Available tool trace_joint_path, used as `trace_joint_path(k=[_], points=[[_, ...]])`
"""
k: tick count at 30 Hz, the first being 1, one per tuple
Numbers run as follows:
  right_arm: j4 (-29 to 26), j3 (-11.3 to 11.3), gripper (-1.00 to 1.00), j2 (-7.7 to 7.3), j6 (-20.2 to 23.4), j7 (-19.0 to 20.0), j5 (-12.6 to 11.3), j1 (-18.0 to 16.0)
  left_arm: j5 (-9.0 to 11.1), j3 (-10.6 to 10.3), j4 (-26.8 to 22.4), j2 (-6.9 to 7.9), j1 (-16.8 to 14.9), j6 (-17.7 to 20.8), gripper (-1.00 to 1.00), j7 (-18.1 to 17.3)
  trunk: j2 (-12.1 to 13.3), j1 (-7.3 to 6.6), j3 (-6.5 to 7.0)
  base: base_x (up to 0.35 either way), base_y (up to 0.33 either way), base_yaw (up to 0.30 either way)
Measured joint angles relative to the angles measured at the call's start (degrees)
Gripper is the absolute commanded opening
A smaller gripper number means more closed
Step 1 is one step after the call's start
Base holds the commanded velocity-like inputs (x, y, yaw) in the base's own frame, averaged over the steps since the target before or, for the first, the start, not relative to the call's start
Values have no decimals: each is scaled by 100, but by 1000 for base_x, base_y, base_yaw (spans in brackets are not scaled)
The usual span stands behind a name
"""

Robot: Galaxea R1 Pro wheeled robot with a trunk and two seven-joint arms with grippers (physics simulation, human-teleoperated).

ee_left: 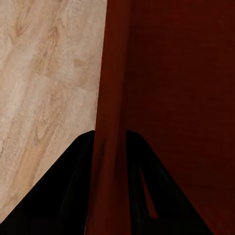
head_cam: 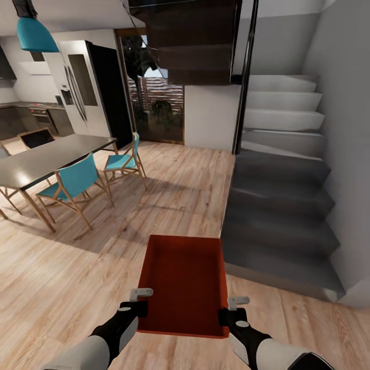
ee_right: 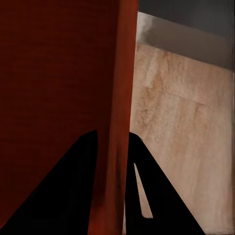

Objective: Move the two storage containers from the living room to the garage. In the garage, place one container on the floor and stack the other container on top of it (either order is fine).

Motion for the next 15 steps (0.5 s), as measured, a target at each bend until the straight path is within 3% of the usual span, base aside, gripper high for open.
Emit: trace_joint_path(k=[15], points=[[-12, 5, -100, -3, 2, -4, -2, 3, 0, 0, 0, 0, 0, -8, -100, -2, 0, 0, 0, -1, 0, -285]])
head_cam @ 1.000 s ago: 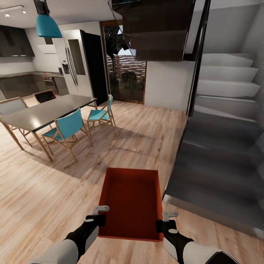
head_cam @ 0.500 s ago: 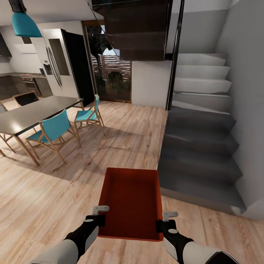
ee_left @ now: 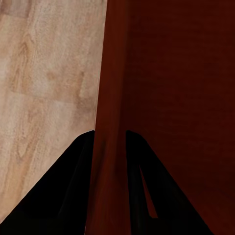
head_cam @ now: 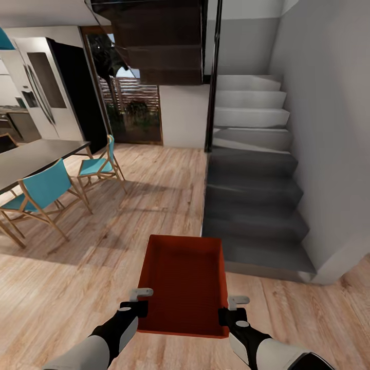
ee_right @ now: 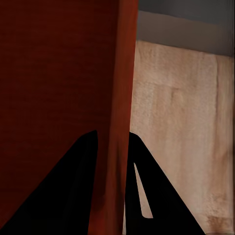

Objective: Move the two storage containers from the living room to the garage. In the garage, place one container on the floor and stack the other container on top of it (either order is fine).

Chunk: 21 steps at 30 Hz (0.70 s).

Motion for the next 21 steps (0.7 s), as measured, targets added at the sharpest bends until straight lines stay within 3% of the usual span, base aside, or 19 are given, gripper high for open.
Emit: trace_joint_path(k=[21], points=[[0, -1, -100, -9, 0, 13, 0, -1, 0, -1, 0, -9, 0, -1, -100, 13, 0, 0, 0, 0, 0, -285]])
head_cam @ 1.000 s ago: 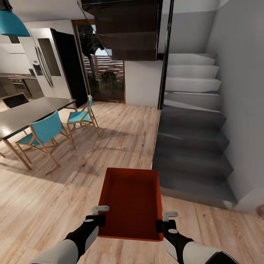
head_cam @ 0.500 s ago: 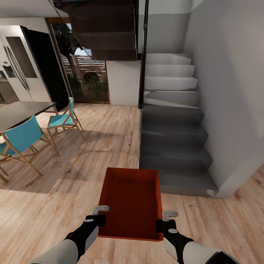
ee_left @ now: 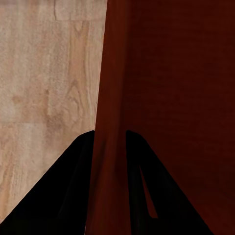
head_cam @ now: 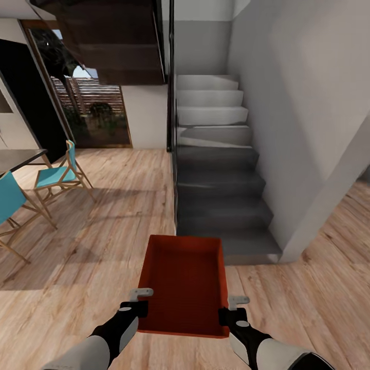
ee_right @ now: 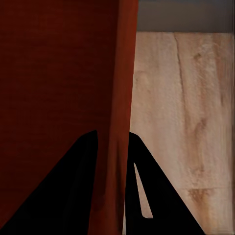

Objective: Move the two storage containers from the living room to the garage. In the garage, place one container on the floor and stack the other container on top of it (either order is fine).

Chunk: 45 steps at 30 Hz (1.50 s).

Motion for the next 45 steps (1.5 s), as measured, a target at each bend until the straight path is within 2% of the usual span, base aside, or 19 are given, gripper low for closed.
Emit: trace_joint_path(k=[45], points=[[0, 0, -100, -3, 0, 4, 0, 0, 0, 0, 0, -3, 0, 0, -100, 5, 0, 0, 0, 0, 0, -285]])
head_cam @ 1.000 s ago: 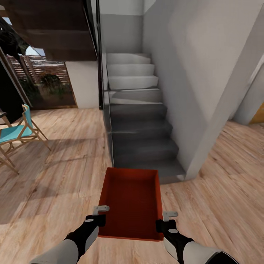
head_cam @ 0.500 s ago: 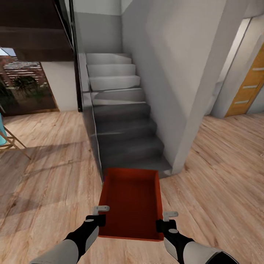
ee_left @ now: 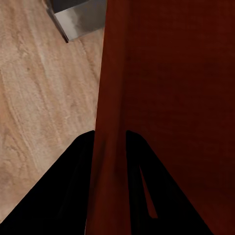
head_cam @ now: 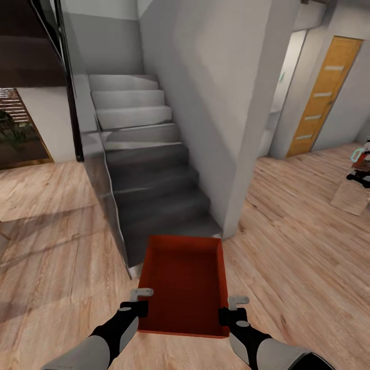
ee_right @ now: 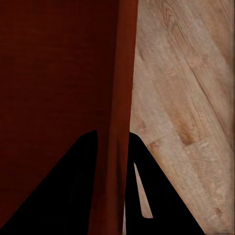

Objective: Move the two storage containers from the living room to the garage. In the garage, place one container on the floor and stack the other container on top of it (either order is fine).

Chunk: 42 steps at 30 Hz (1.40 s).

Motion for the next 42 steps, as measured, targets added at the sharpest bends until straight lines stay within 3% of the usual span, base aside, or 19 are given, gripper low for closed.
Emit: trace_joint_path(k=[42], points=[[15, 6, -100, -3, 0, 10, -7, -1, -11, 9, 13, -6, 0, 0, -100, 1, 0, 0, 0, 0, 0, -285]])
